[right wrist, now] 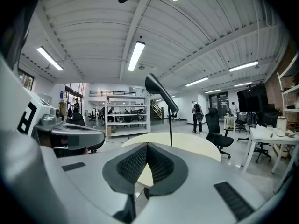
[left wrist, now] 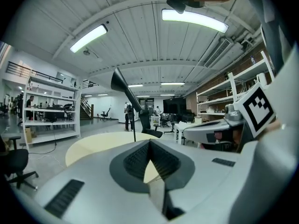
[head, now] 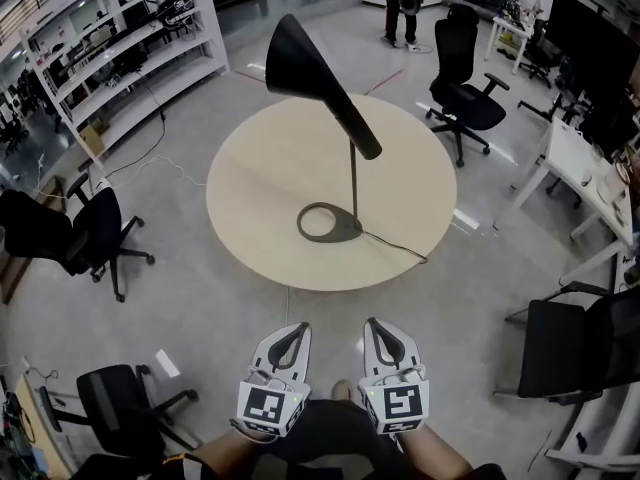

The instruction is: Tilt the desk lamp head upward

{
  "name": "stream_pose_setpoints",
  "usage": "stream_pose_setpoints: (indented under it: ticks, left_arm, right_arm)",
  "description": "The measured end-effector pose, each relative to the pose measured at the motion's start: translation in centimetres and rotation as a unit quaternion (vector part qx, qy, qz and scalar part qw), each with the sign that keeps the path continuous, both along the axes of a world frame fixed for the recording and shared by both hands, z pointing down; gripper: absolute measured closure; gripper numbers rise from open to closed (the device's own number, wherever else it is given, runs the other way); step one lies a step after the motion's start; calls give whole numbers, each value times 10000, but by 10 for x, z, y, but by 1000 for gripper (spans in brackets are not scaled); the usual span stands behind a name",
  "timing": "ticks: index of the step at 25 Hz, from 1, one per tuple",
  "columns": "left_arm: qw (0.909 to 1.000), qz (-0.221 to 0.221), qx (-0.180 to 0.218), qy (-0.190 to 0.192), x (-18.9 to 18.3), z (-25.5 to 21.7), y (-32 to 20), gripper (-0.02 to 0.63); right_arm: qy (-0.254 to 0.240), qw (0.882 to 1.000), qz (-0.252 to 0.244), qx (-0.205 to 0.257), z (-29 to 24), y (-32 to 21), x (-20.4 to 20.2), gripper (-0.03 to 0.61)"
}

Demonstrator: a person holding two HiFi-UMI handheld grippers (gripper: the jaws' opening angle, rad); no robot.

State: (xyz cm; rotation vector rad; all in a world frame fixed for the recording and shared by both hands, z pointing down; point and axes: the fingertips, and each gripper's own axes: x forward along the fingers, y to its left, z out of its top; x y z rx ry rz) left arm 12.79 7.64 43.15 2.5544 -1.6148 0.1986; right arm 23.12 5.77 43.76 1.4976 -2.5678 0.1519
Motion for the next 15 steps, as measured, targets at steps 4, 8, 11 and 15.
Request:
stream_pose_setpoints:
  ticks: [4,8,11,15]
  left_arm:
    - [10000,-69,-3,-30,-11,1,16,566]
    - [9999,50,134,58,-27,5,36,566]
    - [9997,178,150,124,-40,7,48,566]
    - [9981,430,405,179,-65,-6,64,566]
  right_arm:
    - [-146,9999,29,-32,0,16,-10,565]
    - [-3,10000,96,14,4,35,-25,565]
    - [84,9997,214,48,1,52,-38,565]
    - [101,9989,454,5,-2,77,-65,565]
